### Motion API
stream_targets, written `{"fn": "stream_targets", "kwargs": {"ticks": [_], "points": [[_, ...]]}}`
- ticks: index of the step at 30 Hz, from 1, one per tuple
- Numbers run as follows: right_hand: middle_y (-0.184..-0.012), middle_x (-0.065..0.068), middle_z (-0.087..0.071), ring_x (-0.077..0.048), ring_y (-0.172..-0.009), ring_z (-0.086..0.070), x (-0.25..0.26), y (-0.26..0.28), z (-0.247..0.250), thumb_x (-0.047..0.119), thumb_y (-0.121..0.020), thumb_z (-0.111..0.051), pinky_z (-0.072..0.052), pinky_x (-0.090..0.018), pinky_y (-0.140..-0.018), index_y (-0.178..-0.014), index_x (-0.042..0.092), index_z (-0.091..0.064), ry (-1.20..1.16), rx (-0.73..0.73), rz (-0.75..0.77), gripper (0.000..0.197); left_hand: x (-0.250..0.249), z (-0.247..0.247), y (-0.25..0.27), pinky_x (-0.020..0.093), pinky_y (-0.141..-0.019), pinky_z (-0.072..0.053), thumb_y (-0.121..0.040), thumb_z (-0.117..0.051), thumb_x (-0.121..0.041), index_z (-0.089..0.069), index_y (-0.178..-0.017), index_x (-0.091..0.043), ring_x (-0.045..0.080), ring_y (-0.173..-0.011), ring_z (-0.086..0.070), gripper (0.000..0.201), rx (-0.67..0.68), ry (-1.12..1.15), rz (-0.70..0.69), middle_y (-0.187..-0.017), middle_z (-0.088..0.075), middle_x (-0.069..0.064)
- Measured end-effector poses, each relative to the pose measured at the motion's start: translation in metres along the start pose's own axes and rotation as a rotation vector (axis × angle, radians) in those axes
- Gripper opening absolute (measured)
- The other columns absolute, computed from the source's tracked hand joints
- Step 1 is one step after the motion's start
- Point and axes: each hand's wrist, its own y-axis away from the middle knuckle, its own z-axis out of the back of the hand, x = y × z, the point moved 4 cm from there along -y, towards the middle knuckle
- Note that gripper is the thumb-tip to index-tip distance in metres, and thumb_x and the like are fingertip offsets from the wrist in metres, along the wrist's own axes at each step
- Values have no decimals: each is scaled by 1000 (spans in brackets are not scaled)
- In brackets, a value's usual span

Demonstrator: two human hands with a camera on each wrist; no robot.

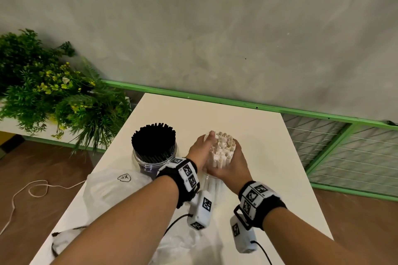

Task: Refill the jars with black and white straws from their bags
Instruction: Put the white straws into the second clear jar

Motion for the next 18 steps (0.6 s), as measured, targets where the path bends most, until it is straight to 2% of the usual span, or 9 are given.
{"fn": "stream_targets", "kwargs": {"ticks": [2,5,8,9,11,12,13,15,18], "points": [[-119,11,-61,-7,-110,-60,12,1,0,44,-48,-89,-50,-36,-95,-128,39,-32,-128,-4,39,99,-3,-1,1,37,-102,-40,-68,-35,-88,-45,-132,-21,17,-113,-56,93,-22,38,-10,-125,-58,-2],[-120,4,-61,-8,-110,-61,18,1,5,18,-59,-88,-50,-34,-95,-128,34,-33,-261,30,61,91,-23,1,22,25,-93,-33,-92,-29,-60,-32,-139,-20,14,-112,-47,62,-25,47,-34,-121,-47,-5],[-141,0,-41,-4,-126,-47,19,2,13,22,-66,-86,-43,-35,-105,-141,32,-22,-258,43,39,100,-21,3,22,25,-99,-26,-96,-28,-52,-27,-143,-20,19,-130,-37,57,-14,17,-54,-135,-40,-1],[-144,3,-33,5,-127,-42,17,3,15,21,-70,-84,-42,-30,-106,-147,29,-11,-252,69,35,106,-19,3,21,28,-104,-25,-96,-29,-52,-26,-145,-20,20,-134,-34,59,-12,8,-57,-142,-36,0],[-142,5,-28,22,-115,-41,18,7,22,4,-80,-74,-40,-10,-98,-150,23,-1,-218,115,63,103,-15,5,20,33,-112,-22,-94,-30,-54,-21,-148,-20,21,-139,-28,64,24,-24,-38,-152,-28,3],[-143,5,-25,20,-117,-39,21,9,25,1,-81,-71,-36,-4,-96,-151,21,-1,-150,102,89,100,-15,7,22,33,-113,-20,-94,-29,-54,-19,-149,-20,20,-140,-26,65,44,-46,-40,-154,-25,3],[-147,4,-22,12,-125,-34,22,11,28,3,-82,-70,-31,-6,-100,-151,20,-3,-27,65,129,98,-15,8,24,32,-113,-18,-96,-29,-52,-18,-149,-20,19,-141,-24,64,63,-74,-49,-155,-23,1],[-153,2,-16,-6,-140,-20,26,13,30,8,-85,-67,-22,-21,-113,-152,17,-8,221,6,260,90,-13,10,27,29,-111,-17,-98,-28,-49,-16,-151,-20,17,-143,-22,61,85,-121,-56,-156,-21,-1],[-157,-9,-17,-23,-145,-18,32,14,23,11,-91,-56,-24,-43,-117,-149,6,-21,475,46,443,67,-13,13,31,24,-108,-18,-99,-32,-46,-18,-151,-20,16,-142,-24,59,87,-150,-58,-155,-25,0]]}}
